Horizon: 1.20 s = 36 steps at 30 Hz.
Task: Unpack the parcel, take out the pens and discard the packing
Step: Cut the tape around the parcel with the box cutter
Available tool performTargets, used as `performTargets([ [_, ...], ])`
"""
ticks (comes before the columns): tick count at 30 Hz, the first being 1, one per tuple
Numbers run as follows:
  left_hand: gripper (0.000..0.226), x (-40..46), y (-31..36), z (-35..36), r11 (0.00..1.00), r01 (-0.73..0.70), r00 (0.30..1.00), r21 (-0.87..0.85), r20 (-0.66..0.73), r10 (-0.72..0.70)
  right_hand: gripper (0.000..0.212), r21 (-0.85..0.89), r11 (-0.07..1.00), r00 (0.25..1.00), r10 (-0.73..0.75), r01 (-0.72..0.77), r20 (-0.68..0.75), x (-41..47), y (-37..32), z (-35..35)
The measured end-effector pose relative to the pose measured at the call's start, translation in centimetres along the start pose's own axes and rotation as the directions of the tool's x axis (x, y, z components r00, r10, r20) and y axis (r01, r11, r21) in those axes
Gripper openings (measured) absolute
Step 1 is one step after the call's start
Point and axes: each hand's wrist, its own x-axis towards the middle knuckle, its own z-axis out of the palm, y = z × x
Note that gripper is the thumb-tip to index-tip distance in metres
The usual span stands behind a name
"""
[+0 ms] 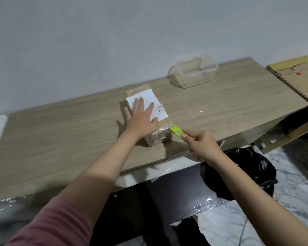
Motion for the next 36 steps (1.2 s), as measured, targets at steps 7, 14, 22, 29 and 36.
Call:
performTargets([
  [7,0.061,0.5,-1.1,-0.4,0.999,-0.038,0.997,-0.034,0.067,0.040,0.027,-0.013,1.000,0.999,-0.028,0.028,-0.021,0.6,-0.8,0.6],
  [14,0.064,1.3,-0.5,-0.8,0.998,0.007,0.998,-0.058,0.070,-0.002,0.026,-0.085,0.996,0.999,-0.036,0.032,-0.040,-0.1,-0.3,1.5],
  [22,0.067,1.7,-0.1,-1.2,0.999,0.039,0.997,-0.018,0.060,-0.038,0.028,0.003,1.000,0.994,0.026,-0.026,-0.107,0.5,-1.1,2.6],
  [29,0.068,2.2,0.3,-1.5,0.999,0.044,0.997,0.016,0.062,-0.045,0.025,-0.017,1.000,0.993,-0.014,0.012,-0.116,-0.4,-0.4,3.1],
  [36,0.066,2.0,0.5,-1.4,0.999,0.041,0.999,0.015,0.030,-0.042,0.024,-0.027,1.000,0.992,-0.019,0.016,-0.127,-0.5,-0.9,3.2],
])
